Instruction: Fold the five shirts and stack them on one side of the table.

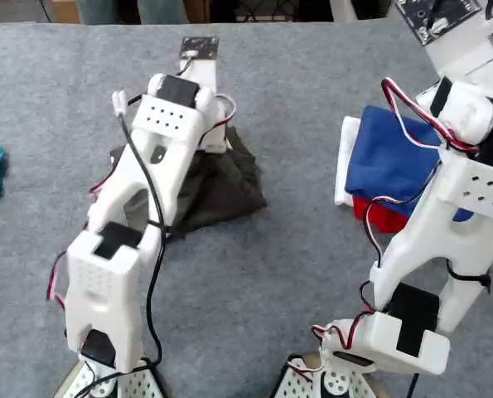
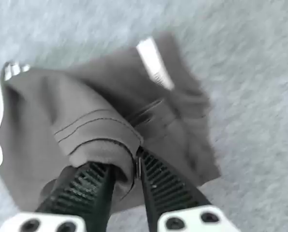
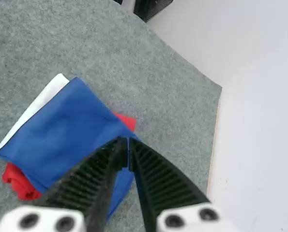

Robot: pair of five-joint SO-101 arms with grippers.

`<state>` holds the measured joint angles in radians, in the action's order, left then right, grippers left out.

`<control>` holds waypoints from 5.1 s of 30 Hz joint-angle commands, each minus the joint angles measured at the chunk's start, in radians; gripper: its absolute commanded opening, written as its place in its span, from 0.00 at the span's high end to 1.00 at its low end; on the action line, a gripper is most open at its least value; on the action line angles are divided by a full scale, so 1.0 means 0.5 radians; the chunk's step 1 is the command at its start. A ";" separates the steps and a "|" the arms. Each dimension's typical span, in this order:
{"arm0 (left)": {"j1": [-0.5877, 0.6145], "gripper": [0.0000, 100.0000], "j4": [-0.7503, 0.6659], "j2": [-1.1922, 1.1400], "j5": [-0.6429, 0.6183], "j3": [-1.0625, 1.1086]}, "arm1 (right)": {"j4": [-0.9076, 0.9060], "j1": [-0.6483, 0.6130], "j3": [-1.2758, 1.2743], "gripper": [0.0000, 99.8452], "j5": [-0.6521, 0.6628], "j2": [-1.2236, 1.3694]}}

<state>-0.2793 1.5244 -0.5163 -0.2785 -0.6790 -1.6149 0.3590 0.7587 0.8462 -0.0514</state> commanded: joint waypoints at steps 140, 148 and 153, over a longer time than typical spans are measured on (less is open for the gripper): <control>1.981 0.97 0.282 1.722 0.856 1.643 | -0.307 -1.534 1.201 0.99 -0.503 2.386; 1.981 0.97 0.282 1.722 0.856 1.643 | -0.307 -1.375 0.278 0.99 -0.503 1.702; 1.975 0.97 0.279 1.722 0.856 1.643 | -0.304 -1.280 -0.431 0.99 -0.494 1.198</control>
<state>0.7043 1.6625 0.3092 0.1419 0.1465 -1.7576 -0.3207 0.7173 0.6038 0.7311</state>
